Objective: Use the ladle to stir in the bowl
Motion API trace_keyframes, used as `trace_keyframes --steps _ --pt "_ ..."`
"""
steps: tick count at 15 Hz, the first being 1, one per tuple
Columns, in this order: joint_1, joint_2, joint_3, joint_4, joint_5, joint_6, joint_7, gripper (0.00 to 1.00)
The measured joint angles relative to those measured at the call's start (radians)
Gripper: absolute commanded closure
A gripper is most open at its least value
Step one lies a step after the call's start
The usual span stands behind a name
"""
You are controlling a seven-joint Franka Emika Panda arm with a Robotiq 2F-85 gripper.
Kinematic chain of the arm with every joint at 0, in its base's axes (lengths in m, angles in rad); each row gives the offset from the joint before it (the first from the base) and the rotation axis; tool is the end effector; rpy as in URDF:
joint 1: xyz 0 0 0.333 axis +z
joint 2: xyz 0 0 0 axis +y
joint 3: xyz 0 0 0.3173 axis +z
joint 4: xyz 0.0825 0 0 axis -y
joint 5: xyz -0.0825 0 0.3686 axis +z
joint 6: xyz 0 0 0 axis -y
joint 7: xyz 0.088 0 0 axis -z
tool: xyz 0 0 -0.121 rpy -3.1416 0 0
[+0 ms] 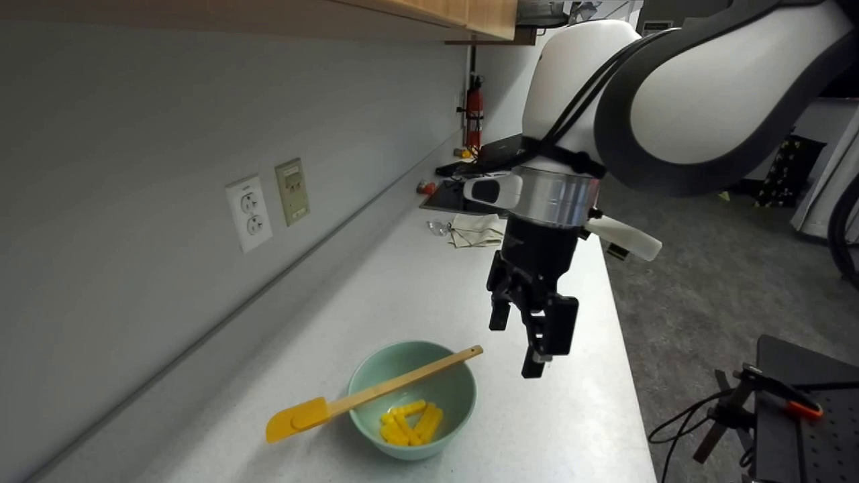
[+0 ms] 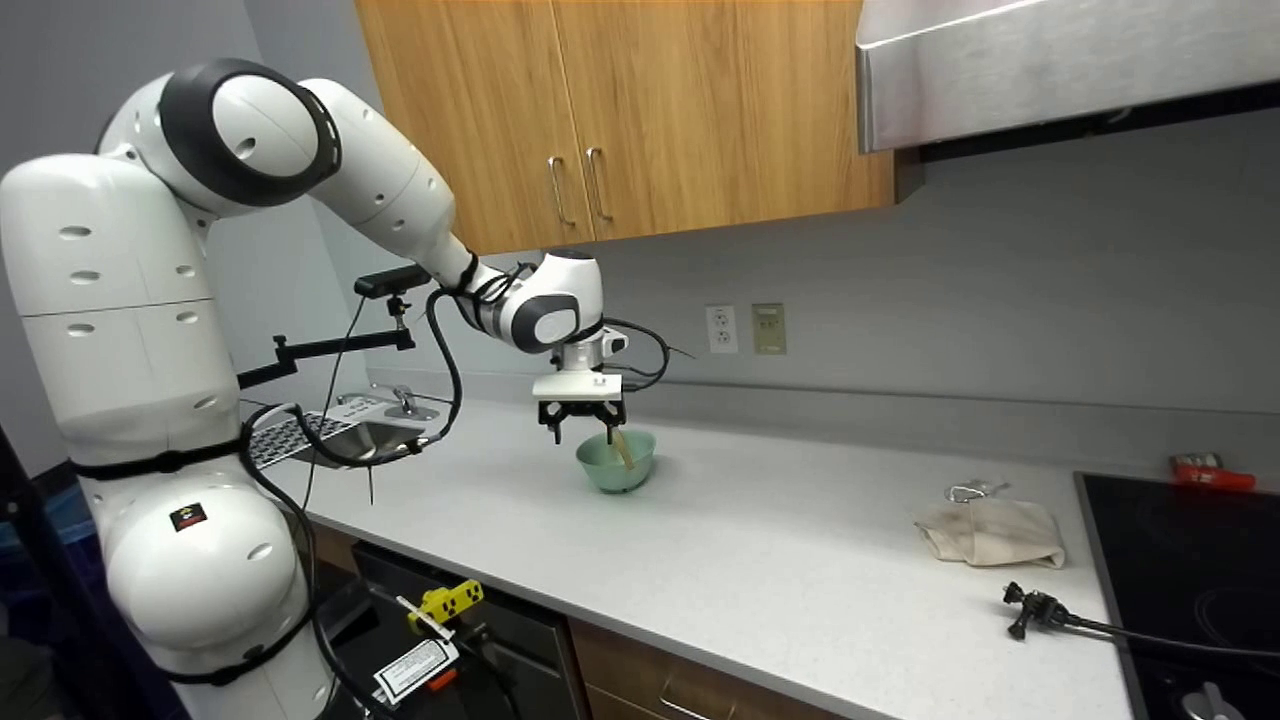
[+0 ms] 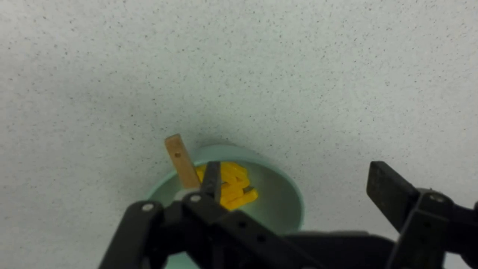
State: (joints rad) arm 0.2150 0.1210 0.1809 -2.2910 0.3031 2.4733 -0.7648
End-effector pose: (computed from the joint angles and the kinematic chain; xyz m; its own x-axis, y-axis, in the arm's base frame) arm 0.4818 0.2032 0.3041 0.6013 0.7791 0.1771 0.7990 -0.5860 -0.1351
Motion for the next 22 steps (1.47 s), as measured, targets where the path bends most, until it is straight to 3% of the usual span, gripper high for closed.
trace_keyframes --steps 5,10,14,22 --pt "-0.008 0.001 0.002 0.001 -0.013 0.0 0.001 0.0" --pt "-0.018 0.034 0.002 0.015 -0.116 0.028 0.04 0.0" --pt "-0.017 0.085 0.011 0.049 -0.192 0.091 0.078 0.0" --pt "-0.017 0.183 0.034 0.121 -0.221 0.224 0.153 0.0"
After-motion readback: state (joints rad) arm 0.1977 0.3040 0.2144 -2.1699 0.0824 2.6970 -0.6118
